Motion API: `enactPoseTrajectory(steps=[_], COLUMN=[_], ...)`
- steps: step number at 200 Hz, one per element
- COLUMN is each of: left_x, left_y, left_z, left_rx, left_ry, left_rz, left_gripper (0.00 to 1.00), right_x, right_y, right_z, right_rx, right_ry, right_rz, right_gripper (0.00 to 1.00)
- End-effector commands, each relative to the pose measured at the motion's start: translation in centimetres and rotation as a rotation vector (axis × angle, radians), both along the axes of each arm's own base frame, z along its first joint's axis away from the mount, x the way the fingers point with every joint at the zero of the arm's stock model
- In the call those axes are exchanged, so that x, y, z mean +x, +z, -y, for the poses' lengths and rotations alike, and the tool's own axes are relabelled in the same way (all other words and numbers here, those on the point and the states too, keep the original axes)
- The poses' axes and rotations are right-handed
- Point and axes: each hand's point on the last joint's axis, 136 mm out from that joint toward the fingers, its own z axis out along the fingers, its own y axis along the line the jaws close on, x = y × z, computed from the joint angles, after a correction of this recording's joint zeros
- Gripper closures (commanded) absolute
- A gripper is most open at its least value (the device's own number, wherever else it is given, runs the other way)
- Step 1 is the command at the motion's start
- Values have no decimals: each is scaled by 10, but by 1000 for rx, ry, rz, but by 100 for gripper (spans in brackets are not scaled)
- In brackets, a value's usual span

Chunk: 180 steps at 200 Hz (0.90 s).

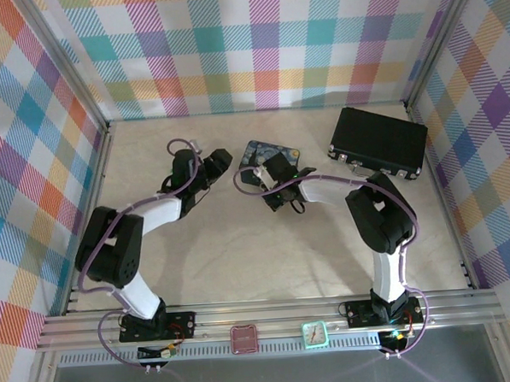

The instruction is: Unlock a padlock with a key

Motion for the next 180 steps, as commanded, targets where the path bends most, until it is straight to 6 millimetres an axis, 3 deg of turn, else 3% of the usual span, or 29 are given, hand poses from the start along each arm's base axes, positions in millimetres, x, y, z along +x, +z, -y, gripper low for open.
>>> enactPoseTrajectory(steps=[1, 48, 91, 152, 180], left_x=[13, 21, 18, 5, -6], left_y=[-2, -23, -41, -47, -46], left_z=[10, 32, 50, 76, 68], left_rx=[8, 6, 8, -5, -5], left_ry=[-59, -116, -168, -242, -227], left_rz=[33, 0, -24, -30, -43], left_gripper=[38, 38, 44, 50, 48], right_x=[-20, -23, -14, 2, 3], right_y=[3, 12, 16, 21, 17], right_z=[1, -4, -14, -26, -25], right_rx=[69, 128, 153, 157, 154], right_ry=[91, 152, 160, 161, 148], right_rz=[-92, -136, -143, -150, -165], right_gripper=[100, 100, 100, 100, 100])
